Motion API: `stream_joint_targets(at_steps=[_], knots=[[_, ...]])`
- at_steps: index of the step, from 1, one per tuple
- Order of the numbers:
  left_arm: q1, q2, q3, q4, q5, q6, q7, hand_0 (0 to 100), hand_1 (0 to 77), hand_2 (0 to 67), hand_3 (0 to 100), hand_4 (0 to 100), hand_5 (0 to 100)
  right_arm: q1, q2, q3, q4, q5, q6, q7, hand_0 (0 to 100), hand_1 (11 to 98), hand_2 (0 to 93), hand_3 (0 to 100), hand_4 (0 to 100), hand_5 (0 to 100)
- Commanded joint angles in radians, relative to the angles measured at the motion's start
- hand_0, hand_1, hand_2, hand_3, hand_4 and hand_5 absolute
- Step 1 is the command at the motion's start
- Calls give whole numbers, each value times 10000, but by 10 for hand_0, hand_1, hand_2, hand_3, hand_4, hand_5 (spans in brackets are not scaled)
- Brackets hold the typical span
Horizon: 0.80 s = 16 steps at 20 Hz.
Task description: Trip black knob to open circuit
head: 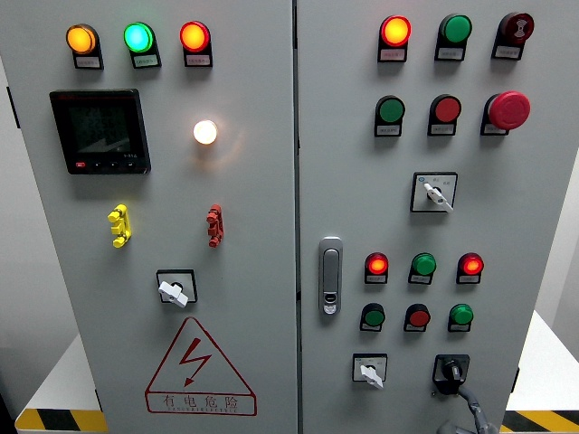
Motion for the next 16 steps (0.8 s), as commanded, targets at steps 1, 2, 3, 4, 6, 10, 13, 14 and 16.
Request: stream_joint_targets(at_steps=[1,2,3,4,6,10,13,14,16], knots=[[0,-1,0,0,0,0,0,0,30,130,213,66,15,77,0,4,-66,112,5,-65,1000,604,22,1000,1000,1000],[0,-1,0,0,0,0,0,0,30,130,213,66,15,77,0,-12,-66,112,-10,-65,1000,604,22,1000,1000,1000],[0,-1,0,0,0,0,0,0,30,130,213,66,15,62,0,-12,-81,112,5,-66,1000,604,23,1000,1000,1000],[0,-1,0,0,0,0,0,0,30,130,213,66,15,92,0,-12,-112,127,6,-66,1000,604,23,1000,1000,1000],[0,-1,0,0,0,0,0,0,30,130,213,66,15,93,0,-12,-128,127,6,-66,1000,604,23,1000,1000,1000],[0,-1,0,0,0,0,0,0,30,130,213,66,15,93,-16,-58,-128,112,6,-81,1000,604,24,1000,1000,1000],[0,-1,0,0,0,0,0,0,30,130,213,65,15,108,-16,-73,-112,127,6,-81,1000,605,24,1000,1000,1000],[0,-1,0,0,0,0,0,0,30,130,213,65,15,93,-16,-73,-97,112,6,-81,1000,605,24,1000,1000,1000],[0,-1,0,0,0,0,0,0,30,130,213,65,15,108,-16,-88,-97,127,6,-81,1000,605,24,1000,1000,1000]])
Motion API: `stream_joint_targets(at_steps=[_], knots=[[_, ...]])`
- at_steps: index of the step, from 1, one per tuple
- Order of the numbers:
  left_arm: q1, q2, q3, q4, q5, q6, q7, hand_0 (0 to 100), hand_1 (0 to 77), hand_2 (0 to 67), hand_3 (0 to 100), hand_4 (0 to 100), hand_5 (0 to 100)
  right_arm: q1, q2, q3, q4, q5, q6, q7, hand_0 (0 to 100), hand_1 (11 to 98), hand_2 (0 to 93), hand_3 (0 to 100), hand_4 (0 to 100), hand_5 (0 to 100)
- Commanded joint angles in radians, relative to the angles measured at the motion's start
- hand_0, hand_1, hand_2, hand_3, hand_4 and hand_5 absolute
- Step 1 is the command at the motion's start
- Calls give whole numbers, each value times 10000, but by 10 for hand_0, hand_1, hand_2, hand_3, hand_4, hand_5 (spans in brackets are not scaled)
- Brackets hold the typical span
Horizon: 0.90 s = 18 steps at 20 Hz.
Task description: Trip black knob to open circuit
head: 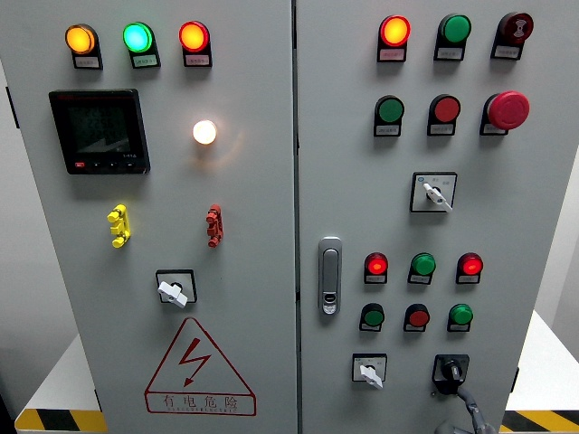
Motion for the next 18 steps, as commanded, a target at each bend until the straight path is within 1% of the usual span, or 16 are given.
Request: stream_joint_targets(at_steps=[1,3,4,5,7,8,9,10,11,15,18], knots=[[0,0,0,0,0,0,0,0,30,130,213,65,15,7,0,-14,29,7,1,1,1000,605,25,1000,1000,1000],[0,0,0,0,0,0,0,0,30,130,213,66,15,7,0,-44,44,7,1,1,1000,604,25,1000,1000,1000],[0,-16,0,0,0,0,0,0,30,130,213,66,15,7,16,-121,59,7,1,-14,1000,604,25,1000,1000,1000],[0,-1,0,0,0,0,0,0,30,130,213,66,15,7,0,-137,44,7,1,-14,1000,605,25,1000,1000,1000],[0,0,0,0,0,0,0,0,30,130,213,65,15,7,0,-152,59,7,1,-14,1000,603,26,1000,1000,1000],[0,0,0,0,0,0,0,0,30,130,213,65,15,7,16,-152,60,7,16,-14,1000,604,29,1000,1000,1000],[0,0,0,0,0,0,0,0,30,130,213,65,15,7,16,-152,60,-8,16,-14,1000,604,32,1000,1000,1000],[0,0,0,0,0,0,0,0,30,130,213,65,15,7,0,-152,60,7,16,-14,1000,604,35,1000,1000,1000],[0,0,0,0,0,0,0,0,30,130,213,65,15,7,16,-152,60,-8,16,-14,1000,604,44,1000,1000,1000],[0,-1,0,0,0,0,0,0,31,130,213,65,15,114,16,-228,60,7,16,-14,1000,606,55,1000,1000,1000],[0,-16,0,0,0,0,0,0,31,130,213,65,15,145,16,-229,60,7,16,-137,1000,606,61,1000,1000,1000]])
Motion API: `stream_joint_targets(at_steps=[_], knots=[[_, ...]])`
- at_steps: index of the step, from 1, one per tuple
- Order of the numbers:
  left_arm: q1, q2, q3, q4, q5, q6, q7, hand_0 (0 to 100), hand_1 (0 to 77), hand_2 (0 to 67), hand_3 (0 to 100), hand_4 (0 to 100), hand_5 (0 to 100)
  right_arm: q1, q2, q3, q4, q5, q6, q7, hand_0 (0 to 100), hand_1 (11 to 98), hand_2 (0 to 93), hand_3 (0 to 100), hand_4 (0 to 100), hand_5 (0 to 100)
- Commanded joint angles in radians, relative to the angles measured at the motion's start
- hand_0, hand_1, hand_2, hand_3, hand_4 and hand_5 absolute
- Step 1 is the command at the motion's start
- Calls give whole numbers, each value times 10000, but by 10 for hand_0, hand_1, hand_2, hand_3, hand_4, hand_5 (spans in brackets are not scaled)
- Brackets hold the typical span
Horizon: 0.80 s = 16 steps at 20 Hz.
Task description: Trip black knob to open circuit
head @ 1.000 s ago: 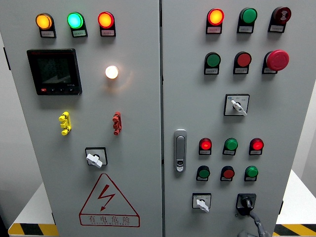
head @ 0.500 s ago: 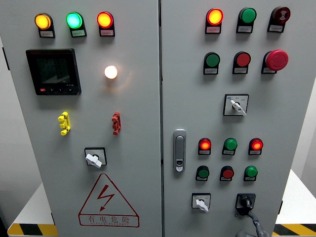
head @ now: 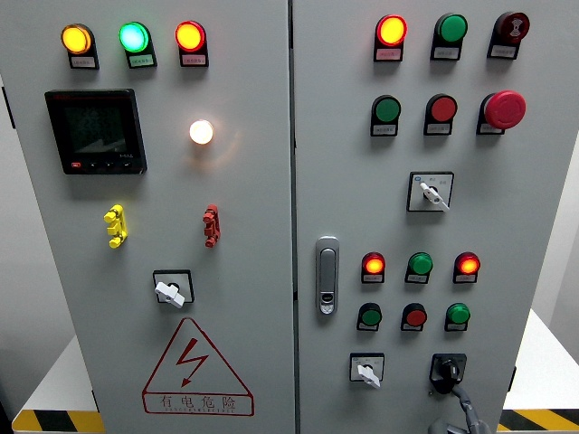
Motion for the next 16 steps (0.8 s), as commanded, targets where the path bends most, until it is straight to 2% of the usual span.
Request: stream_joint_targets(at_steps=[1,16], knots=[[0,-10,0,0,0,0,0,0,31,130,213,65,15,31,1,-7,2,0,0,-44,1000,607,65,1000,1000,1000],[0,5,0,0,0,0,0,0,31,129,213,65,15,62,1,-145,-14,0,0,-75,1000,615,114,1000,1000,1000]])
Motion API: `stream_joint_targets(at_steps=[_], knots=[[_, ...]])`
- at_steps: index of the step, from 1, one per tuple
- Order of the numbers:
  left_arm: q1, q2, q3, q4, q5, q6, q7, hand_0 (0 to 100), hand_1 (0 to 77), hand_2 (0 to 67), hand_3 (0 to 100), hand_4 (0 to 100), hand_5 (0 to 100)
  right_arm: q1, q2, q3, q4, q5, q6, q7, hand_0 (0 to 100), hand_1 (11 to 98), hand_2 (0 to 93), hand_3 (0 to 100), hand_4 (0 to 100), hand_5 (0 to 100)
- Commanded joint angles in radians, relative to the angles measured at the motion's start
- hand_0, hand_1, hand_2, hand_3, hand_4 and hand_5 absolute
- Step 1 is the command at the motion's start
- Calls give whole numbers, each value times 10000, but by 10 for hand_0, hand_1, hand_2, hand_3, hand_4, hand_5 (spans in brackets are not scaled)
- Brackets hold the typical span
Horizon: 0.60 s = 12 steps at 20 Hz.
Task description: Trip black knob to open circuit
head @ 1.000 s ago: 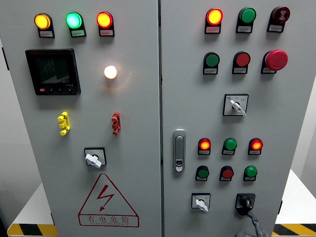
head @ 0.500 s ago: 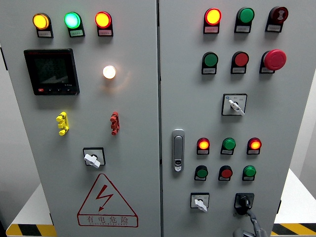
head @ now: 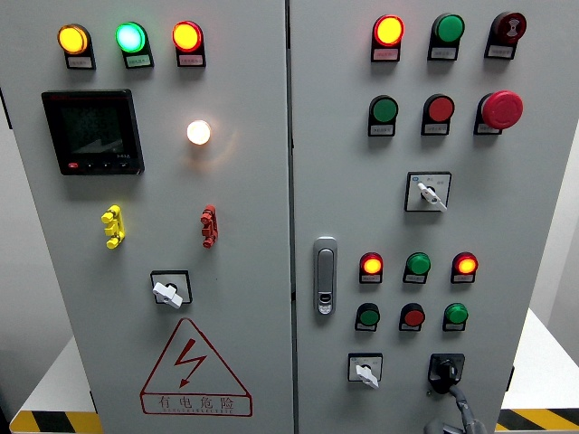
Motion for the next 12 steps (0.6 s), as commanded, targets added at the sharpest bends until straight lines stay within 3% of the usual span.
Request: stream_joint_targets(at_steps=[1,12], knots=[[0,1,0,0,0,0,0,0,31,129,213,65,15,-2,0,-3,-2,1,0,-15,1000,616,123,1000,1000,1000],[0,1,0,0,0,0,0,0,31,130,213,66,15,75,0,-18,-3,16,92,-92,1000,626,142,1000,1000,1000]])
